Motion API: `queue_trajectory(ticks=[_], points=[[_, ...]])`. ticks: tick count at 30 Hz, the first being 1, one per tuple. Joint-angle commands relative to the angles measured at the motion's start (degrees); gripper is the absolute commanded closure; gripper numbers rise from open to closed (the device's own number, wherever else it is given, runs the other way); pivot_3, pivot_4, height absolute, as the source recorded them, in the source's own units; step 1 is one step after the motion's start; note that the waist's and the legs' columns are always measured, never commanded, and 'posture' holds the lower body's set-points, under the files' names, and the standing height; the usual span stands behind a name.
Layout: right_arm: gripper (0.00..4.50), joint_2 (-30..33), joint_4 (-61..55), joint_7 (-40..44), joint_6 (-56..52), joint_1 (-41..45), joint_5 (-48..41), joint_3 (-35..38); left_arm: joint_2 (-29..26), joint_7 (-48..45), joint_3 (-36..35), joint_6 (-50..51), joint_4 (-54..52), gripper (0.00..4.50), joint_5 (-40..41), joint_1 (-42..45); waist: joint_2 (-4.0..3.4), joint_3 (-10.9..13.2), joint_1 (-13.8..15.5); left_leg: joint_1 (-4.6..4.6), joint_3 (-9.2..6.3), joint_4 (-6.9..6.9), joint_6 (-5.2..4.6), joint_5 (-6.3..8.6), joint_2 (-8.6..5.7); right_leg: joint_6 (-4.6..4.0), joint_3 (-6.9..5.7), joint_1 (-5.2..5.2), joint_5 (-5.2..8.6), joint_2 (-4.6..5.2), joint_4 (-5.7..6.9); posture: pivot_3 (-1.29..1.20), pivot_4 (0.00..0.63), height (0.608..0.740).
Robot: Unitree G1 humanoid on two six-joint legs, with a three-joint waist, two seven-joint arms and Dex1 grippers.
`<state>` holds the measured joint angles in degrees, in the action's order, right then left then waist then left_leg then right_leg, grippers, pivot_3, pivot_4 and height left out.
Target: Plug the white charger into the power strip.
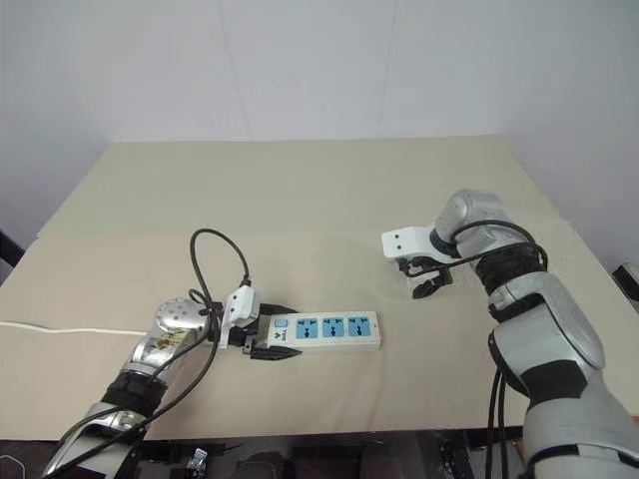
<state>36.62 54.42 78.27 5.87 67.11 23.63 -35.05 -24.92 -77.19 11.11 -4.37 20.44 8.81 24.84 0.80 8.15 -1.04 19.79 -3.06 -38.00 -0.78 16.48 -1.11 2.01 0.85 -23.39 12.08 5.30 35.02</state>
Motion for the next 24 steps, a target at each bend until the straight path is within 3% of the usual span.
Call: queue_trajectory(ticks=[1,2,5,13,20,24], points=[[0.00,-0.8,2.3,-1.1,2.0,2.3,1.9,0.5,-1.1,-0.3,1.6,1.2,-1.4,1.18,-0.4,-1.1,-0.01,0.0,-0.1,0.00,0.00,0.00,0.00,0.00,0.00,0.00,0.01,-0.01,0.00,0.00,0.01,0.00,0.150,0.740],[0.00,-1.4,3.3,-1.8,2.1,2.4,2.4,0.4,-1.2,-0.2,1.6,1.4,-1.6,1.18,-0.3,-1.3,-0.01,0.0,-0.1,0.00,0.01,0.00,0.00,0.00,0.00,0.00,0.01,-0.01,0.00,0.00,0.01,0.00,0.150,0.740],[0.64,-3.0,6.2,-4.6,3.0,2.9,4.4,0.0,-1.6,-0.1,1.7,1.6,-2.0,1.18,-0.1,-1.5,-0.02,0.0,-0.4,-0.02,0.01,0.00,0.00,0.00,0.00,-0.01,0.03,-0.01,0.00,0.00,0.02,0.00,0.150,0.740],[3.25,-6.2,10.1,-7.0,3.6,3.9,6.8,0.2,-2.4,0.4,1.8,2.3,-3.0,1.18,0.1,-2.1,-0.02,0.0,-1.5,-0.52,0.02,0.00,0.01,0.00,0.00,-0.03,0.13,0.37,-0.01,-0.01,0.00,0.00,0.150,0.740],[3.31,-5.0,5.2,-6.7,3.0,3.2,3.0,5.3,-2.9,0.5,1.9,2.7,-3.2,1.18,0.1,-2.2,-0.02,0.0,-1.5,-0.49,0.01,0.00,0.02,-0.01,0.01,-0.05,0.15,0.28,-0.03,-0.02,0.04,0.00,0.150,0.740],[3.31,-5.4,-7.9,-1.5,-7.6,1.8,-12.9,19.2,-3.2,0.1,1.8,2.6,-2.1,1.18,0.0,-1.4,-0.06,0.0,-1.4,-0.29,-0.04,0.12,0.02,-0.01,0.03,-0.06,0.15,0.09,-0.03,-0.02,0.15,0.00,0.150,0.740]])
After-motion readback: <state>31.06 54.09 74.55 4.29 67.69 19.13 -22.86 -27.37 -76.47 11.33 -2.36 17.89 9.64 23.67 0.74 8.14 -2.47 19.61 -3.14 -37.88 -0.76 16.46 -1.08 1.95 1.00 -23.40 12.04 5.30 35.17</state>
